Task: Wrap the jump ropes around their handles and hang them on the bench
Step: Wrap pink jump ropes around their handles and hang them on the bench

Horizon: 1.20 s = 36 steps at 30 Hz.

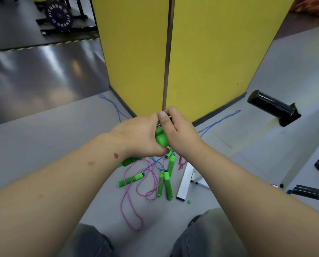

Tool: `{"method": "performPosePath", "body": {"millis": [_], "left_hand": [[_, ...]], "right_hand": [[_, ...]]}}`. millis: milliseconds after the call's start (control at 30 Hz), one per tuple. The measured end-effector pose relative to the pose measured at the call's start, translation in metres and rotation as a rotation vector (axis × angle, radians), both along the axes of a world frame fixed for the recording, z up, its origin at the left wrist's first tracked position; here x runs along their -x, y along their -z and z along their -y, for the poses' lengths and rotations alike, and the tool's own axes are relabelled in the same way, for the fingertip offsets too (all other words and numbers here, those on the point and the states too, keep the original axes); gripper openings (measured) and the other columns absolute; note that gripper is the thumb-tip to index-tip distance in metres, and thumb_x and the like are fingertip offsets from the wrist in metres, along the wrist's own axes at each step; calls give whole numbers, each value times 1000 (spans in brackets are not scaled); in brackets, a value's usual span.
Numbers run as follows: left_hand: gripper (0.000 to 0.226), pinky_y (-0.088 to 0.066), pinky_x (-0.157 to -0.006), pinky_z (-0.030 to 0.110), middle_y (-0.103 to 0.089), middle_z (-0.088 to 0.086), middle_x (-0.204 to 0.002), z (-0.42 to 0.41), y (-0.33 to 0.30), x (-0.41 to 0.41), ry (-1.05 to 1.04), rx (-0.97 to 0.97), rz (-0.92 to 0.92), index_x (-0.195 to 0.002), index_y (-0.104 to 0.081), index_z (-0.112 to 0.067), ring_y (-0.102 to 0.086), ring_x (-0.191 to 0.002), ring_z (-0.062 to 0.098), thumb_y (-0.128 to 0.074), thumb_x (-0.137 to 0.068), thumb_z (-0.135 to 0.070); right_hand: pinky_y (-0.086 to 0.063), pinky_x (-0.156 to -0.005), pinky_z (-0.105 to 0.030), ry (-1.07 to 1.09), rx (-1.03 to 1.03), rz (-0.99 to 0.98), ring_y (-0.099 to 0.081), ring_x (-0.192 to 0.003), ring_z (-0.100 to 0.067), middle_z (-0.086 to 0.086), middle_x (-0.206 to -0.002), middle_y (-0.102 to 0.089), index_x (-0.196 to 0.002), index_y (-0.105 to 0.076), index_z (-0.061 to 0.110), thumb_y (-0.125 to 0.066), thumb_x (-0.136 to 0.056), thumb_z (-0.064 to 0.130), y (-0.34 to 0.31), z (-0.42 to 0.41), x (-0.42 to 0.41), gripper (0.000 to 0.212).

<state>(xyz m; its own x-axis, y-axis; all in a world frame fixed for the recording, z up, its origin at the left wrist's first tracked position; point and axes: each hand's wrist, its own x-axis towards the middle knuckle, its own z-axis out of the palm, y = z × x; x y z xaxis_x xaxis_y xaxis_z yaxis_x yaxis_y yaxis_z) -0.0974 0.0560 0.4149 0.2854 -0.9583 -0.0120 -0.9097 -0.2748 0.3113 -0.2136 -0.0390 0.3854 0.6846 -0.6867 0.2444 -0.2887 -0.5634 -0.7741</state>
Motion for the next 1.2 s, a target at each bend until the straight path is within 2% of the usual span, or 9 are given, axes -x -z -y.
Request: {"method": "performPosePath", "body": {"millis": [100,200,300,433,567,700,867,1033,1200], "left_hand": [[62,-46,-63,34,-57,-12,-94,-8,11,2,-30,58,147,-110,-41,-37,-62,-84,16,-70,-64,-67],[52,-41,-61,34,-55,-9,-92,-13,31,-1,-56,98,141,-110,-38,-35,-59,-81,21,-65,-73,-60],[43,-36,-58,34,-55,-8,-87,-15,55,-9,-66,97,92,-93,-29,-36,-58,-78,24,-62,-71,-55],[43,-38,-60,34,-53,-9,-82,-15,83,-24,-91,49,46,-91,-35,-35,-56,-76,25,-66,-69,-56],[45,-39,-57,33,-52,-8,-78,-8,108,-32,-124,40,-15,-87,-34,-33,-54,-72,24,-66,-68,-57],[47,-37,-54,32,-52,-6,-79,2,119,-39,-127,4,-37,-87,-31,-34,-53,-69,22,-70,-67,-51],[43,-45,-58,34,-50,-6,-78,8,130,-41,-107,-35,-67,-92,-34,-35,-57,-72,25,-69,-67,-44],[41,-52,-59,34,-59,-4,-74,10,129,-48,-104,-105,-166,-90,-43,-30,-60,-68,18,-72,-65,-42],[37,-43,-52,28,-60,-7,-68,6,116,-61,-96,-150,-358,-82,-49,-32,-57,-58,6,-80,-65,-43]], "right_hand": [[-46,-61,-42,41,30,-25,-55,-68,-22,5,-68,-55,-97,-48,25,-38,-101,55,3,-8,0,32],[-43,-61,-39,58,-4,-12,-55,-70,-22,5,-69,-55,-96,-48,22,-36,-102,54,15,-14,-2,35],[-41,-64,-35,56,-163,45,-48,-67,-12,3,-71,-52,-95,-52,14,-36,-106,45,33,-18,-7,37],[-43,-68,-37,28,-405,73,-52,-74,-13,-6,-79,-57,-97,-60,15,-38,-103,49,65,-15,-13,41],[-44,-71,-37,31,-336,-36,-53,-75,-13,-12,-83,-59,-94,-58,11,-37,-107,42,81,-4,-23,40],[-48,-74,-43,60,-308,-65,-58,-83,-29,-16,-89,-63,-94,-58,9,-34,-107,41,91,2,-33,42],[-49,-75,-40,89,-317,-128,-59,-79,-21,-11,-86,-64,-93,-58,13,-33,-107,44,99,3,-36,42],[-39,-50,-23,41,-597,-242,-48,-48,-6,8,-54,-51,-81,-57,20,-40,-102,54,92,17,-31,43],[-22,-52,-30,-100,-861,-115,-28,-52,-17,-5,-65,-35,-81,-61,24,-54,-91,57,86,34,-28,34]]}}
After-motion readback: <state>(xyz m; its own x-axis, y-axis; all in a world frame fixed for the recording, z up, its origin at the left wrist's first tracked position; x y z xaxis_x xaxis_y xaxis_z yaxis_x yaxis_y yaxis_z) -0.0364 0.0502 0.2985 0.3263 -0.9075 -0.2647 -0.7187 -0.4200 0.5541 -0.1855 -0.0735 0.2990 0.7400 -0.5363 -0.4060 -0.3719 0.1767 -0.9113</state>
